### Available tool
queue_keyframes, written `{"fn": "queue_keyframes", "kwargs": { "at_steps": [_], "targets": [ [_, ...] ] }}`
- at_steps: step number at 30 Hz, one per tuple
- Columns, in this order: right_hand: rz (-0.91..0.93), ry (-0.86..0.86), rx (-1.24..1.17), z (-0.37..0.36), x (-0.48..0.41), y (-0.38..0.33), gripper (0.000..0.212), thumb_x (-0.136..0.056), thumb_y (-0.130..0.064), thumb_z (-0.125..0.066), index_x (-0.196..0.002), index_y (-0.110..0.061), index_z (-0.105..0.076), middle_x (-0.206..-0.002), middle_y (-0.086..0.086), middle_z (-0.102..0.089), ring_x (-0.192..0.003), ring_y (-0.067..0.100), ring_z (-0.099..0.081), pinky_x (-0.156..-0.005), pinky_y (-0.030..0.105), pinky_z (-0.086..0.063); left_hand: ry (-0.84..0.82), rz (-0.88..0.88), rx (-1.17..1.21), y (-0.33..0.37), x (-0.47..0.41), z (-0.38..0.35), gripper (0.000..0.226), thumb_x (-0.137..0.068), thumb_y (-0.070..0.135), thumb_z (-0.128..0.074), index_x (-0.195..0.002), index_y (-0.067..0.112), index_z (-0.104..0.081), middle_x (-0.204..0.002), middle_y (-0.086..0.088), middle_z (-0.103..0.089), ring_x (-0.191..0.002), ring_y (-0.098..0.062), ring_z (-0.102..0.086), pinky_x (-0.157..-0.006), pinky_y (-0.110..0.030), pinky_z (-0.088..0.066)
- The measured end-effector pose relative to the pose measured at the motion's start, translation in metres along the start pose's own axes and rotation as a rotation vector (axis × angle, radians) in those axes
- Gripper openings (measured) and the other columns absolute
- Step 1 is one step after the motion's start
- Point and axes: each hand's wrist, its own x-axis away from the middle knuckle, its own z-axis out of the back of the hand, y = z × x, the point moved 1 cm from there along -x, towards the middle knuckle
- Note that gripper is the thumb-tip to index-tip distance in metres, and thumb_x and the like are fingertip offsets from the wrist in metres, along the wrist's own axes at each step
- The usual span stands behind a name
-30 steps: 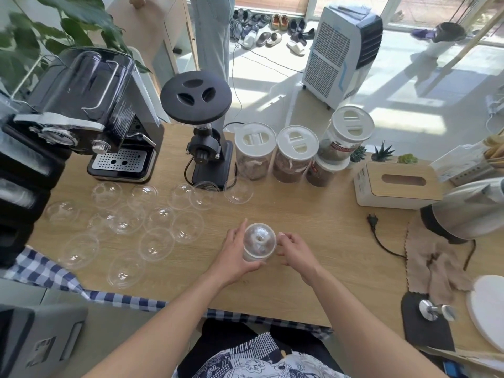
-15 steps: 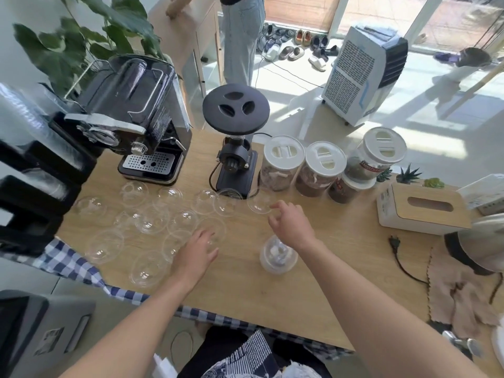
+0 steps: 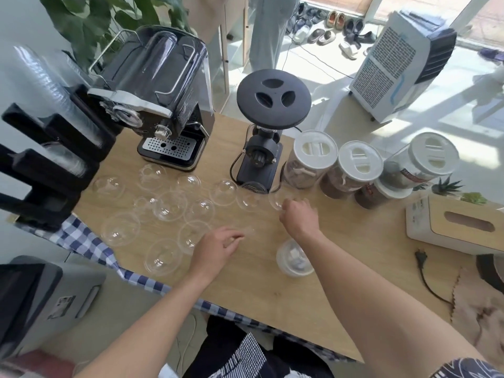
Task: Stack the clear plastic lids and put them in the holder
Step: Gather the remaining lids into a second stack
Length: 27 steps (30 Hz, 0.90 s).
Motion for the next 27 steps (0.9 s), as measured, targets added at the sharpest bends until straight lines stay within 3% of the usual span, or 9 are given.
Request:
{"fn": "queue_keyframes", "kwargs": {
  "at_steps": [3, 7, 12, 16, 20, 24, 27],
  "targets": [
    [0.01, 0.028, -0.004, -0.003, -0.002, 0.0, 0.025, -0.103, -0.01, -0.054, -0.118, -0.015, -0.074, -0.116, 0.011, -0.074, -0.118, 0.036, -0.059, -0.091, 0.047, -0.049, -0.029, 0.187, 0.312, -0.003, 0.01, 0.003, 0.01, -0.103, 0.034, -0.079, -0.111, 0.036, -0.085, -0.092, 0.025, -0.08, -0.069, 0.011, -0.062, -0.069, -0.01, -0.048],
    [0.03, 0.105, -0.063, 0.0, 0.003, -0.002, 0.017, -0.105, -0.015, -0.056, -0.109, -0.012, -0.072, -0.109, 0.011, -0.073, -0.109, 0.038, -0.061, -0.08, 0.046, -0.048, -0.1, 0.441, 0.618, -0.019, 0.021, -0.001, 0.017, -0.108, 0.027, -0.072, -0.122, 0.024, -0.081, -0.108, 0.013, -0.085, -0.068, 0.003, -0.06, -0.066, -0.016, -0.05],
    [-0.009, 0.262, -0.288, 0.012, 0.031, -0.007, 0.017, -0.109, -0.031, -0.057, -0.105, -0.017, -0.065, -0.097, 0.006, -0.074, -0.097, 0.033, -0.063, -0.079, 0.05, -0.056, -0.147, 0.659, 0.828, -0.035, 0.03, -0.012, 0.018, -0.108, 0.018, -0.072, -0.124, 0.012, -0.078, -0.117, -0.003, -0.085, -0.076, -0.009, -0.061, -0.052, -0.018, -0.043],
    [-0.09, 0.29, -0.574, 0.022, 0.064, -0.024, 0.018, -0.114, -0.031, -0.051, -0.106, -0.019, -0.06, -0.083, -0.001, -0.071, -0.08, 0.025, -0.067, -0.068, 0.044, -0.052, -0.157, 0.634, 0.792, -0.036, 0.026, -0.009, 0.019, -0.11, 0.02, -0.069, -0.125, 0.012, -0.075, -0.117, -0.004, -0.084, -0.088, -0.016, -0.075, -0.07, -0.024, -0.064],
    [-0.189, 0.139, -0.872, 0.017, 0.102, -0.05, 0.023, -0.116, -0.036, -0.05, -0.11, -0.02, -0.064, -0.095, -0.003, -0.073, -0.086, 0.015, -0.067, -0.077, 0.039, -0.051, -0.237, 0.571, 0.593, -0.039, 0.019, 0.005, 0.024, -0.112, 0.031, -0.066, -0.131, 0.017, -0.072, -0.12, 0.0, -0.079, -0.084, -0.015, -0.082, -0.083, -0.03, -0.068],
    [-0.268, -0.096, -1.158, -0.015, 0.13, -0.067, 0.027, -0.118, -0.037, -0.048, -0.117, -0.018, -0.066, -0.096, 0.002, -0.07, -0.071, 0.015, -0.058, -0.07, 0.041, -0.051, -0.449, 0.514, 0.421, -0.042, 0.01, 0.03, 0.032, -0.112, 0.031, -0.066, -0.141, 0.016, -0.066, -0.136, 0.001, -0.068, -0.09, -0.018, -0.081, -0.071, -0.024, -0.067],
    [-0.332, -0.196, -1.219, -0.042, 0.145, -0.069, 0.029, -0.12, -0.033, -0.045, -0.121, -0.014, -0.066, -0.093, 0.001, -0.067, -0.066, 0.012, -0.053, -0.065, 0.034, -0.047, -0.609, 0.401, 0.192, -0.045, 0.004, 0.057, 0.029, -0.112, 0.038, -0.064, -0.134, 0.019, -0.066, -0.125, 0.006, -0.075, -0.089, -0.017, -0.082, -0.071, -0.025, -0.066]
  ]
}}
